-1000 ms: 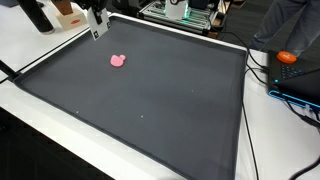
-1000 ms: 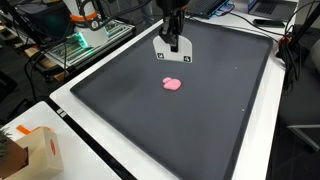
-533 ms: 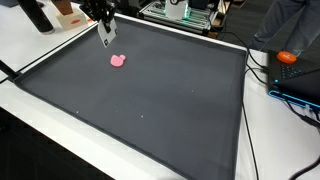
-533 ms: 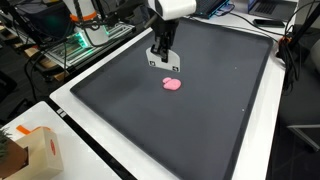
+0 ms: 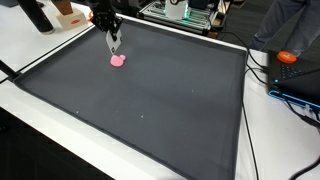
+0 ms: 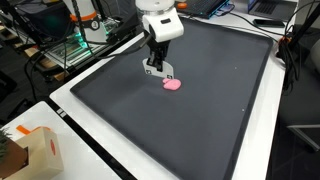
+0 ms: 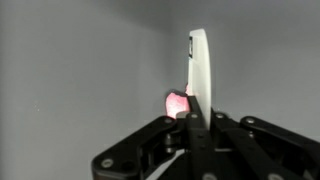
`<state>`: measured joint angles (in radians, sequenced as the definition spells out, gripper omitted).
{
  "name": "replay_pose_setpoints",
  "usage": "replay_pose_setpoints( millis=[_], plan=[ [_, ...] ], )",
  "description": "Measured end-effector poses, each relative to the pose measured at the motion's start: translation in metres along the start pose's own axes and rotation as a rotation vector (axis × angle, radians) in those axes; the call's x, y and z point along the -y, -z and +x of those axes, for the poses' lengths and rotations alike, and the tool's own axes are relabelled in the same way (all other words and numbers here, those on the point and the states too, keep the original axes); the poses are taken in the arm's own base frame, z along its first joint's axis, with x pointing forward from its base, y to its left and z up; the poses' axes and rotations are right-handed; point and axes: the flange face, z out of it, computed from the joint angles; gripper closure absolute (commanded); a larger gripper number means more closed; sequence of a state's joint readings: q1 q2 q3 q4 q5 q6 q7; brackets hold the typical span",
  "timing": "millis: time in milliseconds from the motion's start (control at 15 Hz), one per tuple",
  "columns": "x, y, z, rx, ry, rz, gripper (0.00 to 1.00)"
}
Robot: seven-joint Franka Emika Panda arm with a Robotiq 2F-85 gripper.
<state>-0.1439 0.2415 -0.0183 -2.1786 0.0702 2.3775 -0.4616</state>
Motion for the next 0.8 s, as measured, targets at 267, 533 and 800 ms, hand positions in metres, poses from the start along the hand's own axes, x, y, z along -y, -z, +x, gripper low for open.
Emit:
replay_pose_setpoints(
  millis=[267, 533, 800],
  plan=[
    [0.003, -0.011, 0.004, -0.003, 0.011, -0.003, 0.99],
    [0.007, -0.02, 0.011, 0.0, 0.021, -0.003, 0.99],
    [0.007, -0.024, 0.023, -0.026, 0.018, -0.022, 0.99]
  ],
)
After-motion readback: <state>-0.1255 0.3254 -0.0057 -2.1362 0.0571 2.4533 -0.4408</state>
